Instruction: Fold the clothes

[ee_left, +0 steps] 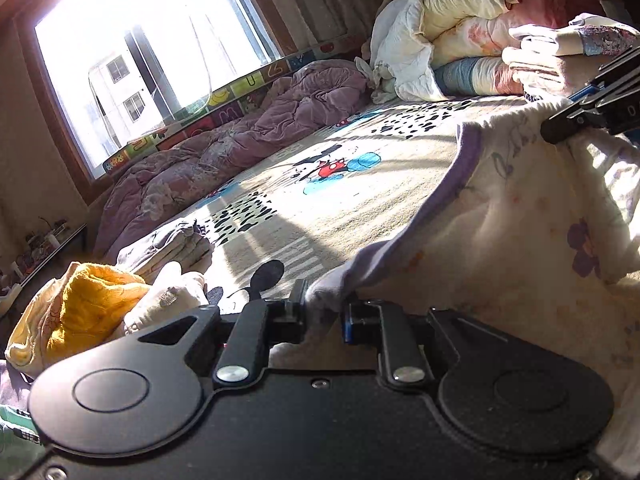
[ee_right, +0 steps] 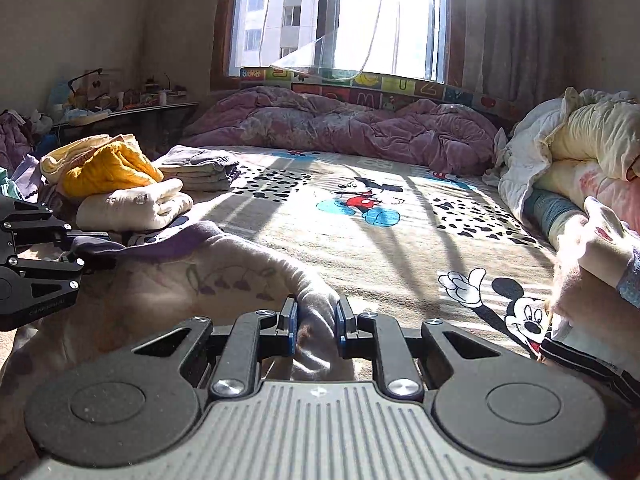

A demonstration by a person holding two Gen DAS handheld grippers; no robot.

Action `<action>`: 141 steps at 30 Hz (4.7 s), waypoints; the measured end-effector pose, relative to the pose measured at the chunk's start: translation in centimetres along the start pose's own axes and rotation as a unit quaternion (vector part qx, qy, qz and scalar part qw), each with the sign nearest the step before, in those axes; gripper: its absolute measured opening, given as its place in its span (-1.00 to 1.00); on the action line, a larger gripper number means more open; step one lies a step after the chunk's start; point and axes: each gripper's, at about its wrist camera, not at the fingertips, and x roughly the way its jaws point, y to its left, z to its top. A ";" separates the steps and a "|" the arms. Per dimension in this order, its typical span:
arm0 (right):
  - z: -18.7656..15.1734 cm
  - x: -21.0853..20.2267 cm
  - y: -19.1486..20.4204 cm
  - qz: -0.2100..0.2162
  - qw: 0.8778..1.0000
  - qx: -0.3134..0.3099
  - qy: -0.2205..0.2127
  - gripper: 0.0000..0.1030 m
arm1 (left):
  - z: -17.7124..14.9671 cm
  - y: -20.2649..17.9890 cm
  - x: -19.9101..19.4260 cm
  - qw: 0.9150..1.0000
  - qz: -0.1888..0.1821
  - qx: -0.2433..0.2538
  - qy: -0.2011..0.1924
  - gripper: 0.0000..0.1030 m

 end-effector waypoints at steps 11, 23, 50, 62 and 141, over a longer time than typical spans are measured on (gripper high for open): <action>-3.4 -2.9 -3.0 0.009 0.978 0.207 -0.023 -0.01 | -2.9 4.6 -5.6 0.982 0.046 -0.182 0.033 0.26; -12.8 -12.4 -1.9 0.090 0.912 0.397 -0.045 0.21 | -10.7 5.4 -19.1 0.896 -0.048 -0.435 0.081 0.46; -19.7 -11.6 -0.9 0.145 0.889 0.434 0.002 0.33 | -17.8 5.2 -20.0 0.762 -0.105 -0.633 0.086 -0.86; -18.4 -10.5 1.0 0.121 0.928 0.352 0.009 0.34 | -7.4 11.8 -18.8 0.946 0.016 -0.325 -0.002 -0.91; -20.0 -12.4 1.6 0.145 0.888 0.435 0.017 -0.04 | -23.6 4.8 -18.8 0.697 -0.164 -0.686 0.128 -0.32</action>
